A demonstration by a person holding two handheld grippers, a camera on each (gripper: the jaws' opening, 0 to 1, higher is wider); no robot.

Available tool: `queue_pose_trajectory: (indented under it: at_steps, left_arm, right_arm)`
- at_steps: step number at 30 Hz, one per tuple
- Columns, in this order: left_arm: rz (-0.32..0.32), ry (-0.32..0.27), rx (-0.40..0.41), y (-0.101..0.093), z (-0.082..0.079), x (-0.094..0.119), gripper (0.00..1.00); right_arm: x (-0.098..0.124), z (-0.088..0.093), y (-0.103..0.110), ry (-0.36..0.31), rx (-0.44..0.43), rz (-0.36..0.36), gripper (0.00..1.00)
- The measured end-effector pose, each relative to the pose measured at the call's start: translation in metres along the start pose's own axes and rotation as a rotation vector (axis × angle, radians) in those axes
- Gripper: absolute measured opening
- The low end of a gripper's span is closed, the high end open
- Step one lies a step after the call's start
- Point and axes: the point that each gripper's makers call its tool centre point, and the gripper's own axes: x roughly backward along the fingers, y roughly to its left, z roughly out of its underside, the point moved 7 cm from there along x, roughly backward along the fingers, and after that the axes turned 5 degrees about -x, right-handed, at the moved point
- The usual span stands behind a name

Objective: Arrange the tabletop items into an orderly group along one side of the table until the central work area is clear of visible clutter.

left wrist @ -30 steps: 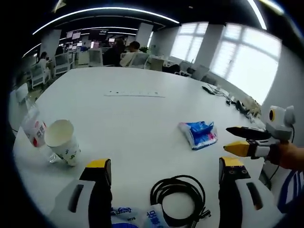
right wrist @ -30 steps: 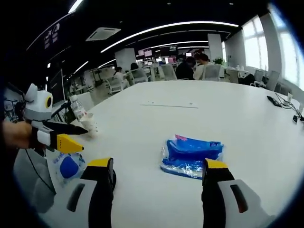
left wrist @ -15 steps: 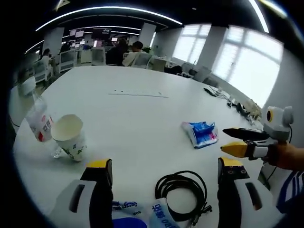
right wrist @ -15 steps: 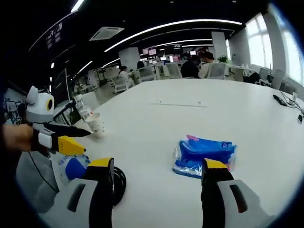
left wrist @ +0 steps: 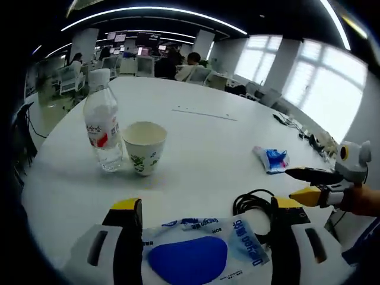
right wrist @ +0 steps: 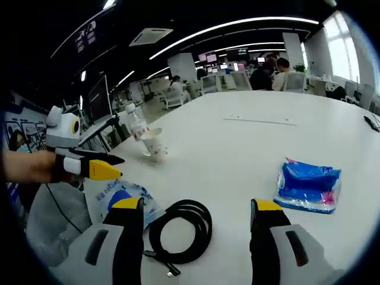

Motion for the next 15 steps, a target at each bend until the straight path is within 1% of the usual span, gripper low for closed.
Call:
queue_pose_trajectory:
  at_steps: [7, 9, 13, 15]
  left_arm:
    - [-0.022, 0.023, 0.027, 0.022, 0.018, 0.019, 0.84]
    - [-0.026, 0.024, 0.029, 0.025, 0.021, 0.023, 0.84]
    - [-0.036, 0.039, 0.037, 0.038, 0.029, 0.033, 0.84]
    - [-0.036, 0.058, 0.038, 0.044, 0.035, 0.037, 0.83]
  right_arm:
    - [-0.010, 0.005, 0.019, 0.012, -0.009, -0.020, 0.69]
    - [-0.013, 0.009, 0.027, 0.017, -0.011, -0.030, 0.69]
    - [-0.018, 0.017, 0.041, 0.031, -0.015, -0.039, 0.68]
    - [-0.020, 0.021, 0.046, 0.039, -0.019, -0.041, 0.67]
